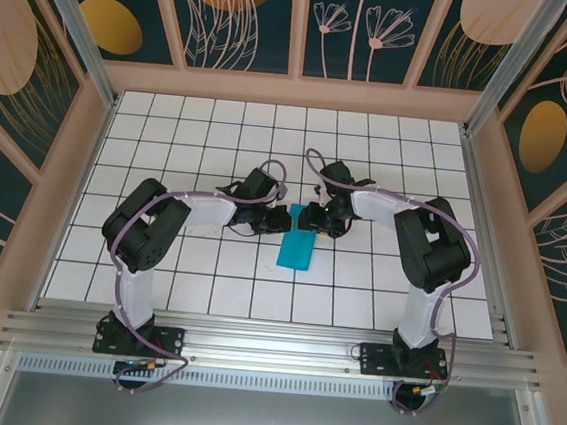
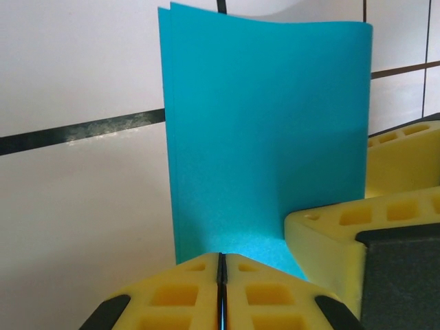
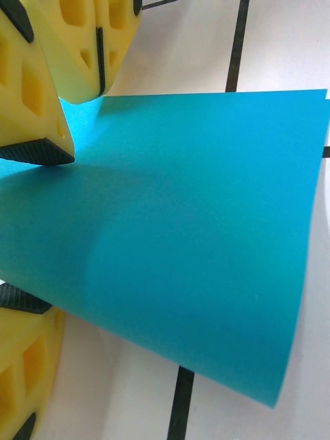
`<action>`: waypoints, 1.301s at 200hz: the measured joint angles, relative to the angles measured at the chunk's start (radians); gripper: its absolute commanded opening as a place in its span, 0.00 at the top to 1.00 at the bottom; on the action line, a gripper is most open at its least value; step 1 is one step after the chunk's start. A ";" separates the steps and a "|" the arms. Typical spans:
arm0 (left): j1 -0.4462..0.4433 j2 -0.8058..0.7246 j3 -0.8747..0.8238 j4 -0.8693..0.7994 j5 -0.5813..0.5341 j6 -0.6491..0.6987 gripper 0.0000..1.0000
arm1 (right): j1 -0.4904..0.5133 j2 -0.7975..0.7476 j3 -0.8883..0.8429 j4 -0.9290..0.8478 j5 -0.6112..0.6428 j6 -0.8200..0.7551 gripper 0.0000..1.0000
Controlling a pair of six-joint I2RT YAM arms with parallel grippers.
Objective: Fold a paper plane with a square sheet of paper (pick it up from the middle)
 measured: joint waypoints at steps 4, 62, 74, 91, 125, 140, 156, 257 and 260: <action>0.000 0.002 0.000 0.000 0.001 0.000 0.88 | 0.000 0.001 0.001 0.000 0.000 0.000 0.47; 0.001 0.027 0.010 0.001 0.017 0.002 0.90 | 0.000 0.003 0.004 -0.004 0.000 0.000 0.46; 0.001 0.029 0.012 0.001 0.018 0.004 0.91 | 0.000 0.003 0.005 -0.005 -0.001 0.000 0.47; 0.001 0.029 0.013 0.000 0.018 0.011 0.92 | 0.000 0.003 0.005 -0.005 -0.001 0.000 0.46; 0.001 0.029 0.017 -0.008 0.013 0.019 0.93 | 0.000 0.005 0.010 -0.009 -0.002 0.001 0.45; 0.000 0.029 0.018 -0.011 0.010 0.019 0.93 | 0.000 0.003 0.011 -0.011 -0.002 0.005 0.43; 0.000 0.029 0.019 -0.011 0.009 0.019 0.94 | 0.000 -0.013 0.011 -0.008 0.002 0.017 0.40; 0.000 0.033 0.027 -0.019 0.010 0.034 0.95 | -0.054 -0.276 -0.208 0.169 0.119 0.143 0.52; 0.000 0.033 0.027 -0.019 0.010 0.034 0.95 | -0.053 -0.288 -0.215 0.178 0.117 0.159 0.56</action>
